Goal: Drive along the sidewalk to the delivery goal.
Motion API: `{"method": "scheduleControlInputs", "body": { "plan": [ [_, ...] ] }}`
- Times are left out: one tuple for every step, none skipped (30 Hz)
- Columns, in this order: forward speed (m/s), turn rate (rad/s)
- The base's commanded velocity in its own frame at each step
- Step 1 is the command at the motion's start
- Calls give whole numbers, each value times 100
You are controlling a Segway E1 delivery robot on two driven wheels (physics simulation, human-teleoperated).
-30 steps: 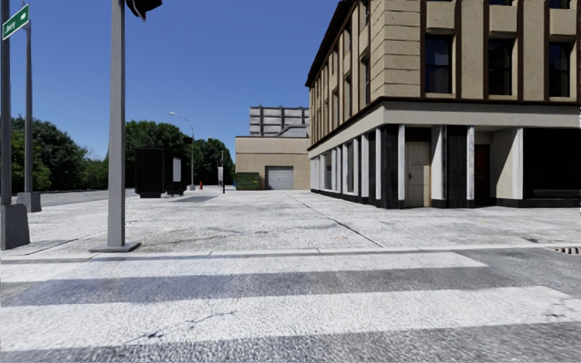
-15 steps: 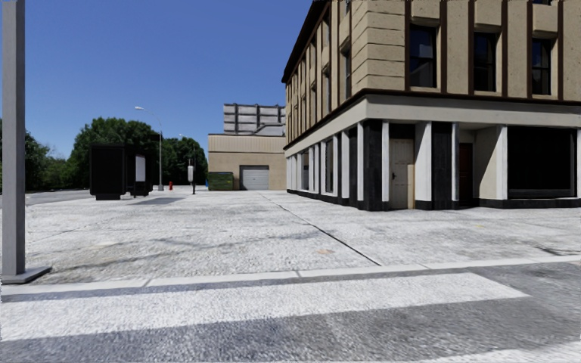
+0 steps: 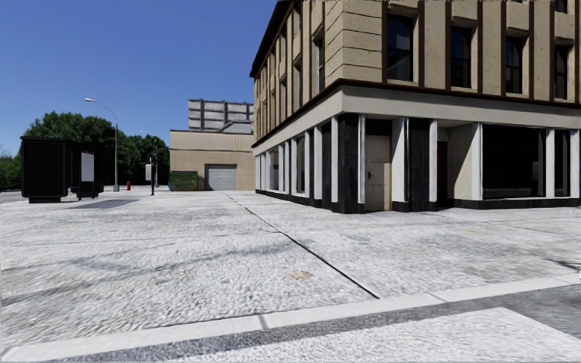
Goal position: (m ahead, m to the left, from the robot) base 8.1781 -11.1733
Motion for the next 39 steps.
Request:
{"method": "scheduleControlInputs", "body": {
  "plan": [
    [156, -47],
    [156, -47],
    [155, -47],
    [155, -47],
    [155, -47],
    [155, -47],
    [155, -47],
    [155, -47],
    [155, -47],
    [155, -47],
    [155, -47],
    [155, -47],
    [155, -47],
    [155, -47],
    [155, -47],
    [155, -47],
    [155, -47],
    [155, -47],
    [155, -47],
    [155, -47],
    [155, -47],
    [155, -47],
    [155, -47],
    [155, -47],
    [155, -48],
    [155, -48],
    [155, -48],
    [155, -48],
    [155, -48],
    [155, -48],
    [155, -48],
    [155, -48],
    [155, -49],
    [155, -49],
    [155, -50],
    [155, -50],
    [155, -51],
    [155, -51],
    [155, -51]
  ]
}}
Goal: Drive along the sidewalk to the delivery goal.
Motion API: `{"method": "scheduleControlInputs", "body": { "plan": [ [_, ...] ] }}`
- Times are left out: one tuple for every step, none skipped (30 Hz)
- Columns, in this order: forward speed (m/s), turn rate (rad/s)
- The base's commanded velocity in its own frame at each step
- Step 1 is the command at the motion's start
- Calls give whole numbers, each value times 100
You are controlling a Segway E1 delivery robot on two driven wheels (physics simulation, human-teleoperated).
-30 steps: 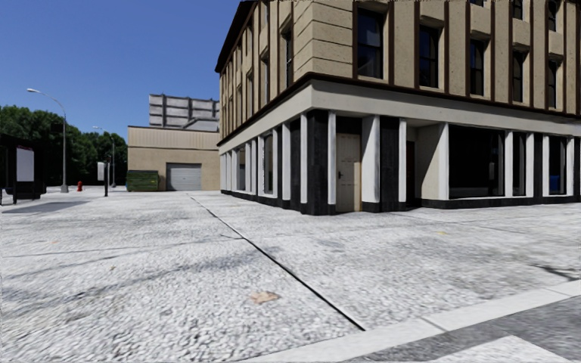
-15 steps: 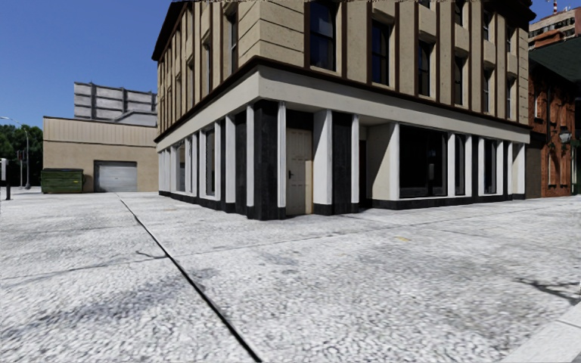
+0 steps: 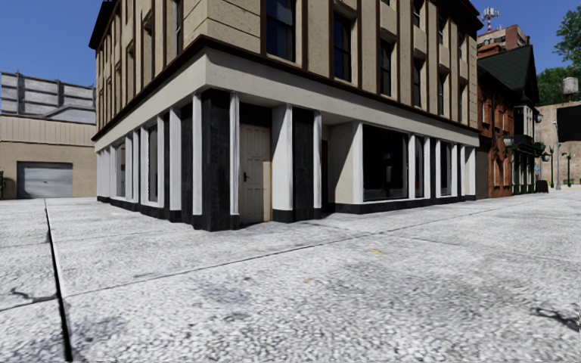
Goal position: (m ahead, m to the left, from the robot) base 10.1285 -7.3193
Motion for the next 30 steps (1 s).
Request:
{"method": "scheduleControlInputs", "body": {
  "plan": [
    [155, -51],
    [155, -51],
    [155, -51],
    [155, -51],
    [155, -51],
    [155, -51],
    [155, -51],
    [155, -51],
    [155, -56],
    [155, -59],
    [155, -59],
    [155, -60],
    [155, -60],
    [155, -60],
    [155, -60],
    [155, -60],
    [155, -60],
    [155, -60],
    [155, -60],
    [155, -60],
    [155, -60],
    [155, -60],
    [155, -60],
    [155, -60],
    [155, -60],
    [155, -60],
    [155, -60],
    [155, -60],
    [155, -60],
    [155, -60]
  ]
}}
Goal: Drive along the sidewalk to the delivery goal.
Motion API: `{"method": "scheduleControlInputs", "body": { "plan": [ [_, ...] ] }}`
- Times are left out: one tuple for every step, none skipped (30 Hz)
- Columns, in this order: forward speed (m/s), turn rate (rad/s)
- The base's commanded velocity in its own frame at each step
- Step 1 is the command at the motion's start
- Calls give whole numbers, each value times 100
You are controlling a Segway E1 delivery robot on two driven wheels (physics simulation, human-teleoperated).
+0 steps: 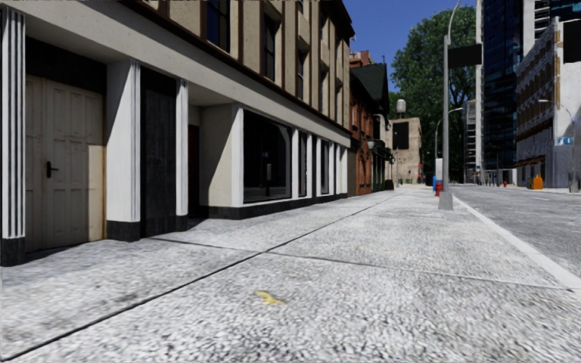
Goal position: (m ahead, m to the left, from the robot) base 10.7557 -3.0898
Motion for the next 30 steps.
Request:
{"method": "scheduleControlInputs", "body": {
  "plan": [
    [155, -60],
    [155, -60],
    [155, -60],
    [155, -60],
    [155, -60],
    [155, -60],
    [155, -60],
    [156, -60],
    [171, -45],
    [200, -20],
    [200, -20],
    [200, -7],
    [200, -2],
    [200, -2],
    [200, -1],
    [200, -1],
    [200, 0],
    [200, 0],
    [200, 0],
    [200, 0],
    [200, 0],
    [200, 0],
    [200, 0],
    [200, 0],
    [200, -8],
    [200, -24],
    [200, -24],
    [200, -33],
    [200, -38],
    [200, -39]
  ]
}}
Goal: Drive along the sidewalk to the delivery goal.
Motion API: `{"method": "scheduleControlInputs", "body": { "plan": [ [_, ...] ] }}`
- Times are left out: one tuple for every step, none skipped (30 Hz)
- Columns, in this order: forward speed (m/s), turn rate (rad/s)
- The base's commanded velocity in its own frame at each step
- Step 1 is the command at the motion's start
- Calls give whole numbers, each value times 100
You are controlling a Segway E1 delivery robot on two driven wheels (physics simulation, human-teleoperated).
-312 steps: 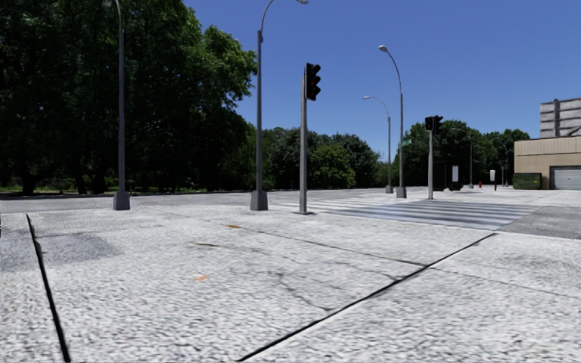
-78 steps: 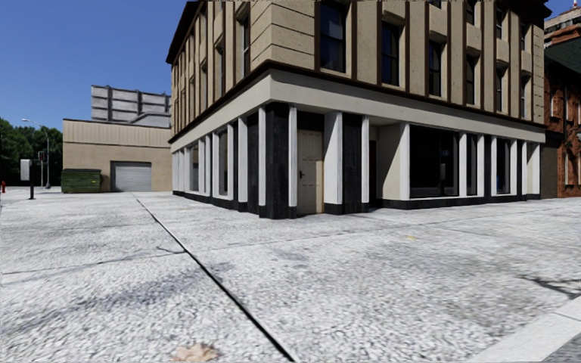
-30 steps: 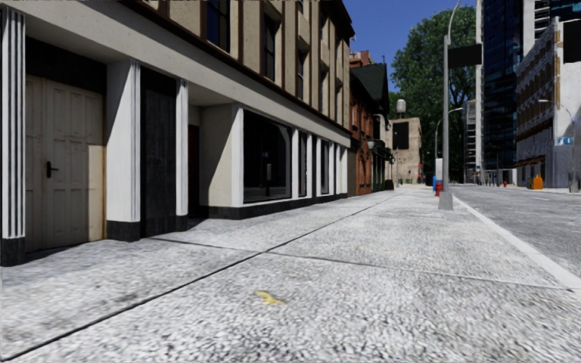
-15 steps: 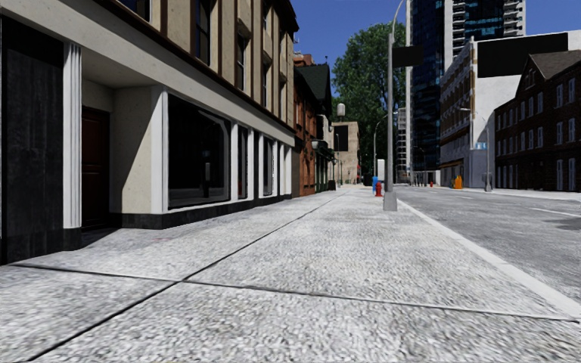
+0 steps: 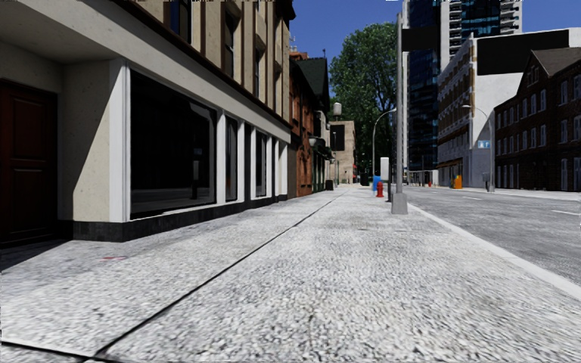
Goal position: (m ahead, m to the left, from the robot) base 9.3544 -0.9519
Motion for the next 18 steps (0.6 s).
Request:
{"method": "scheduleControlInputs", "body": {
  "plan": [
    [200, -39],
    [200, -39],
    [200, -39],
    [200, -39],
    [200, -39],
    [200, -39],
    [200, -39],
    [200, -39],
    [200, -39],
    [200, -39],
    [200, -39],
    [200, -39],
    [200, -39],
    [200, -39],
    [200, -39],
    [200, -39],
    [200, -39],
    [200, -39]
  ]
}}
